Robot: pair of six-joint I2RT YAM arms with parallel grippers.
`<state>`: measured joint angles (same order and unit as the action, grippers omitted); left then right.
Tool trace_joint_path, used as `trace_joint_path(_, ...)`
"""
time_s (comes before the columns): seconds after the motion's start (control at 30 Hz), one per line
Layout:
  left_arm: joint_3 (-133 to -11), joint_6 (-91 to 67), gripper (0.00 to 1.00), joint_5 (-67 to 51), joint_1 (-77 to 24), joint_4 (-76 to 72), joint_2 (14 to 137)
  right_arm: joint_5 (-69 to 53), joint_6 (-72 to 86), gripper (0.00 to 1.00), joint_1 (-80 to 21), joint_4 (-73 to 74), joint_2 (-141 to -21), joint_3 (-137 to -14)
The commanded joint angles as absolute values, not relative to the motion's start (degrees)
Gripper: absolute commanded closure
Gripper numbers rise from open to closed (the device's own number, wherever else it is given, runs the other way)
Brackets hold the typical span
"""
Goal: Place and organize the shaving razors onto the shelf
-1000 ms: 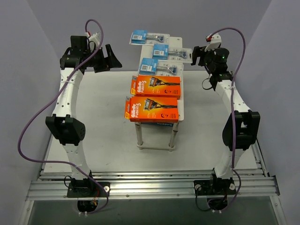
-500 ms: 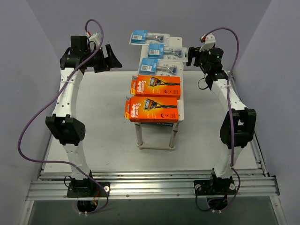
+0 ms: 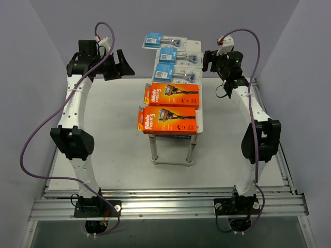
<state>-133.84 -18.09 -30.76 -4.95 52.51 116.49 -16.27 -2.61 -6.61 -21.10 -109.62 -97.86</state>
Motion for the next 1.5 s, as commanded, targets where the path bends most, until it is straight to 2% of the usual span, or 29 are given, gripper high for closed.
trace_joint_path(0.0,-133.9,-17.2,0.06,-31.7,-5.4,51.3,116.1,-15.8,-2.7,0.24,-7.6,-22.1,-110.4,-100.9)
trace_joint_path(0.47,-135.7,-16.9,0.06,-30.5,-4.0,52.2,117.1,-16.6,0.0,0.24,-5.5,-24.2,-108.6,-97.7)
trace_joint_path(0.67,-139.7,-17.8,0.06,-28.3,-0.9,53.4,119.5,-17.7,5.2,0.24,-3.1,-29.8,-104.2,-89.9)
trace_joint_path(0.83,-145.5,-18.3,0.06,-21.5,-0.4,53.4,123.7,-17.5,7.4,0.24,-2.2,-35.0,-98.2,-79.7)
trace_joint_path(1.2,-147.1,-24.2,0.06,-13.8,1.6,38.1,129.8,-17.6,12.1,0.24,-2.9,-45.1,-84.0,-57.5)
trace_joint_path(1.47,-156.4,-27.1,0.06,-10.2,-1.8,29.7,138.5,-11.3,11.9,0.25,-7.8,-46.9,-78.0,-45.7)
